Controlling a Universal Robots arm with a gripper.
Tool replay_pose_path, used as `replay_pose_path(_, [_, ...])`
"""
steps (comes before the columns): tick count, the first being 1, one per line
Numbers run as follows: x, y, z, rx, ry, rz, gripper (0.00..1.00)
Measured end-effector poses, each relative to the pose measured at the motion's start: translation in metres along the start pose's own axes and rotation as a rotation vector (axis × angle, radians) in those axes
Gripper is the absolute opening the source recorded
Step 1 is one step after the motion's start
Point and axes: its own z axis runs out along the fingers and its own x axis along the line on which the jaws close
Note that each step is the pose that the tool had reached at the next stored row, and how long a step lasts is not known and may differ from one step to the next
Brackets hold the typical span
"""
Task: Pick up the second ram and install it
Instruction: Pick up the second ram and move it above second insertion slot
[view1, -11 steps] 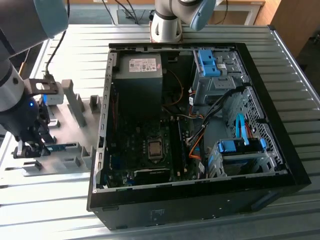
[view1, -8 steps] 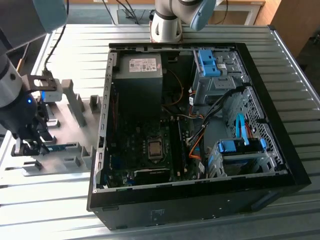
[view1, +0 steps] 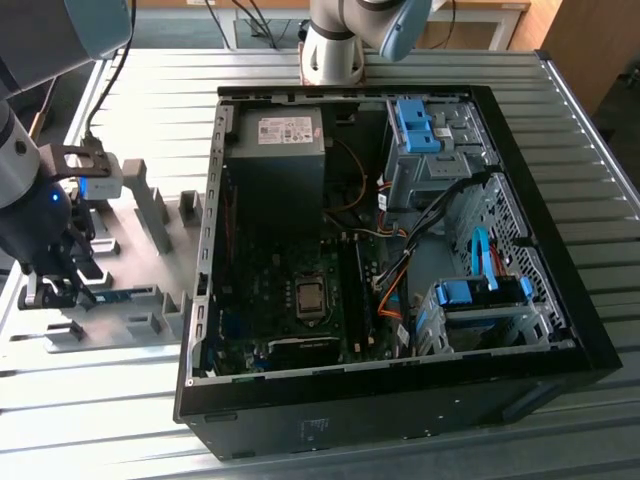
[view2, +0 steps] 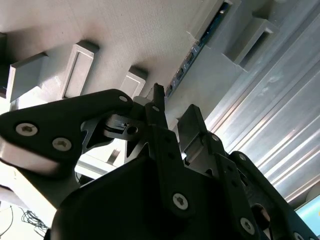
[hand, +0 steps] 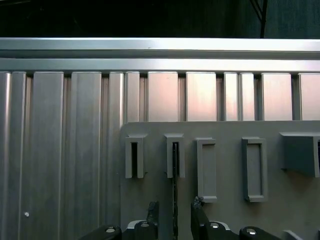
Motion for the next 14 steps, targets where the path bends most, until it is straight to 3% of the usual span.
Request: replay_pose_path(14, [0.0, 0.0, -0.0009, 0.0, -0.0001, 0.0, 0.38])
